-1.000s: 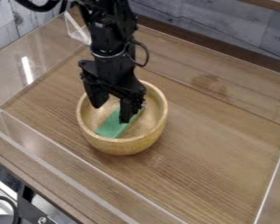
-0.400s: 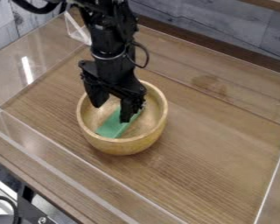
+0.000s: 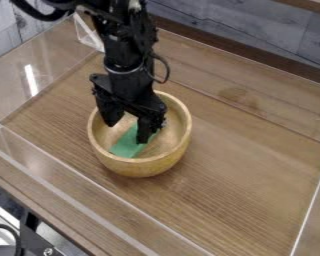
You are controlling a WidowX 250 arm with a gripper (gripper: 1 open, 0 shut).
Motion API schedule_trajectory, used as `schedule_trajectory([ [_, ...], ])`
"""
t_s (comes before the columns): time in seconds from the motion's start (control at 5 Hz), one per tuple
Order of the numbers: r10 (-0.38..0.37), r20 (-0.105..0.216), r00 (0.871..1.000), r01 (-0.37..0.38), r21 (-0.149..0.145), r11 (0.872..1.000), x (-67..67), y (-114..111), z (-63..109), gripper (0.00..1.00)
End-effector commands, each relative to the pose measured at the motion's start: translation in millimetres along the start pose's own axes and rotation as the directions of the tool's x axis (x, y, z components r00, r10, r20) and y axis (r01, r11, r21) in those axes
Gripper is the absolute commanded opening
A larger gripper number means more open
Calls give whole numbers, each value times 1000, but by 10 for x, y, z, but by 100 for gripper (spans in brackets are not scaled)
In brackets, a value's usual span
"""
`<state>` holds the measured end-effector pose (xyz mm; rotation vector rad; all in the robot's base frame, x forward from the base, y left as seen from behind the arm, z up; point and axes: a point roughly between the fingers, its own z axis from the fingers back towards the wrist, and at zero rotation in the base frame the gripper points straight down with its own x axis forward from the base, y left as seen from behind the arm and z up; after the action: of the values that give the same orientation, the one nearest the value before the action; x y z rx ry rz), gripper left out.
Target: Move green stick from inside the wooden bowl to the table next to it
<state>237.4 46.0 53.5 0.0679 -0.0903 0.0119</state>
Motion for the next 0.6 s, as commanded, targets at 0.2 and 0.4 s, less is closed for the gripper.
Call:
schedule_trajectory([
  [0.2,1,24,1000,-1,14,1000,48,-14,-43,100],
  [0.4,6,22,1000,-6,17,1000,43,-22,-88,100],
])
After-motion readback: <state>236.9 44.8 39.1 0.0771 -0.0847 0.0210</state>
